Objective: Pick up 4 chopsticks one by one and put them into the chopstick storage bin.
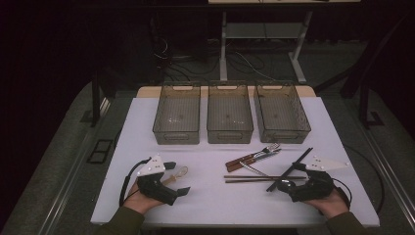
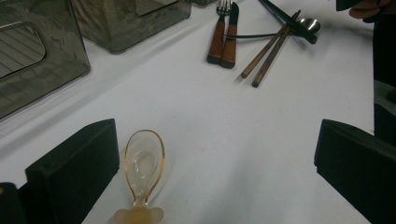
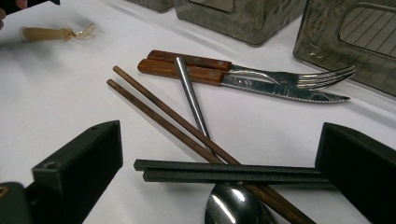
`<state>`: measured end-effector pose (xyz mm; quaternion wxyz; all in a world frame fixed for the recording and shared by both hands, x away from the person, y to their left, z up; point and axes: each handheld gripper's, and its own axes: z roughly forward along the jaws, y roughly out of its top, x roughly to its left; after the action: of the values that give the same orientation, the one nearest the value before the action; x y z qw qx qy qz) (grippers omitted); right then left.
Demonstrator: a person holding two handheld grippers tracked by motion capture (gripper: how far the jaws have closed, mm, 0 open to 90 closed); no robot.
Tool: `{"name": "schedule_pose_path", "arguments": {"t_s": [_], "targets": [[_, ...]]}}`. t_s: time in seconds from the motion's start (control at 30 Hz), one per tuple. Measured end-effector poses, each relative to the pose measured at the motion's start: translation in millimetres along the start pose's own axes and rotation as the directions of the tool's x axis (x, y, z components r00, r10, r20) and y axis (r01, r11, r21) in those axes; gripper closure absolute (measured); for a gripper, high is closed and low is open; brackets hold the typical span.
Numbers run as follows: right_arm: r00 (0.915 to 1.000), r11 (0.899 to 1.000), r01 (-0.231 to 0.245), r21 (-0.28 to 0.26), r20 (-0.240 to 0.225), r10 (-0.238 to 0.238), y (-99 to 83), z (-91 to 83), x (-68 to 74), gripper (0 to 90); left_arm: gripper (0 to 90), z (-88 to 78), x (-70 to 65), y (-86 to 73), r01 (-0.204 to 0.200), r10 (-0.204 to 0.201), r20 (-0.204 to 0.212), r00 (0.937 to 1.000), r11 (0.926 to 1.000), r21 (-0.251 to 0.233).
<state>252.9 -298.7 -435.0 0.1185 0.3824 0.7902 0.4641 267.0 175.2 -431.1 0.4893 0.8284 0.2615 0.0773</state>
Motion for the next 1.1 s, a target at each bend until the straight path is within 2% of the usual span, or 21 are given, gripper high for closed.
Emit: {"name": "schedule_pose_path", "arguments": {"t_s": [0.27, 0.3, 0.4, 0.57, 0.9, 1.1], "targets": [[0.9998, 0.999, -0.008, 0.031, -0.016, 0.009, 0.8, -0.7, 0.2, 1.0, 0.0, 1.3, -0.1, 0.2, 0.004, -0.004, -0.002, 1.0, 1.0, 0.005], [0.9997, 0.999, -0.007, 0.038, -0.025, 0.008, 0.6, -0.8, 0.1, 4.7, 0.0, 1.3, 0.0, 0.4, 0.004, -0.004, -0.002, 1.0, 1.0, 0.005], [0.9992, 0.998, -0.005, 0.055, -0.039, 0.007, 1.0, -1.8, 0.3, 6.9, 0.0, 1.2, -0.9, 0.3, -0.008, 0.008, 0.002, 1.0, 0.9999, 0.01], [0.9975, 0.998, 0.006, 0.058, -0.071, -0.002, 3.1, -7.1, 2.6, 25.1, 0.0, 0.6, -2.2, -0.1, -0.007, 0.007, 0.007, 0.9999, 1.0, 0.007], [0.9923, 0.991, 0.03, 0.132, -0.123, -0.013, 3.0, -6.8, 5.5, 63.9, 0.0, 2.0, -2.9, -0.1, -0.005, 0.005, 0.012, 0.9999, 0.9998, 0.017], [0.9892, 0.98, 0.04, 0.196, -0.146, -0.011, 2.2, -2.6, 7.2, 84.4, 0.0, 2.8, -3.0, -0.3, -0.002, 0.002, 0.011, 0.9999, 0.9998, 0.018]]}}
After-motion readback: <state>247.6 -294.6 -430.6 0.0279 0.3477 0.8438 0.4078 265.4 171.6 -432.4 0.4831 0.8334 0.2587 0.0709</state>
